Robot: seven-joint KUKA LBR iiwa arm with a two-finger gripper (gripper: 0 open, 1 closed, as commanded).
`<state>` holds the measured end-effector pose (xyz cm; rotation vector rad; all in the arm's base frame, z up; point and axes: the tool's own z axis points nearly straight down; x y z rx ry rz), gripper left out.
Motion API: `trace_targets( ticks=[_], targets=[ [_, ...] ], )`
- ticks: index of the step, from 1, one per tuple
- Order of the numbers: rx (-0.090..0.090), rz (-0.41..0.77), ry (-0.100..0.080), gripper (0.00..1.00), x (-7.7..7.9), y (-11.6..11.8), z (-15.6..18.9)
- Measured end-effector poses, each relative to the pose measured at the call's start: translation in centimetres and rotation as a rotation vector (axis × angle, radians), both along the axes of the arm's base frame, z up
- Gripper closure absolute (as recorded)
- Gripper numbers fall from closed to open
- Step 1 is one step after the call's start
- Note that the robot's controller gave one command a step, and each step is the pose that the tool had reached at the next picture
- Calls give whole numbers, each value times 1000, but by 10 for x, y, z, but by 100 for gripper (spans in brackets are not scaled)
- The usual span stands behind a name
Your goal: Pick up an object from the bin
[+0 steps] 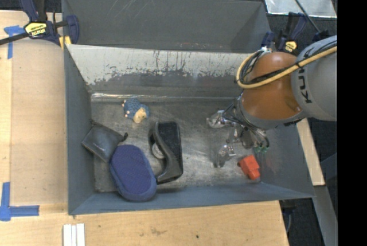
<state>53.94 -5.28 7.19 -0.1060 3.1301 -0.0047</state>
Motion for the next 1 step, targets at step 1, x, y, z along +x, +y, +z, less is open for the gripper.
trace_targets(
  ticks=[1],
  targets=[
    [6,116,-2,0,24,94,78]
  ],
)
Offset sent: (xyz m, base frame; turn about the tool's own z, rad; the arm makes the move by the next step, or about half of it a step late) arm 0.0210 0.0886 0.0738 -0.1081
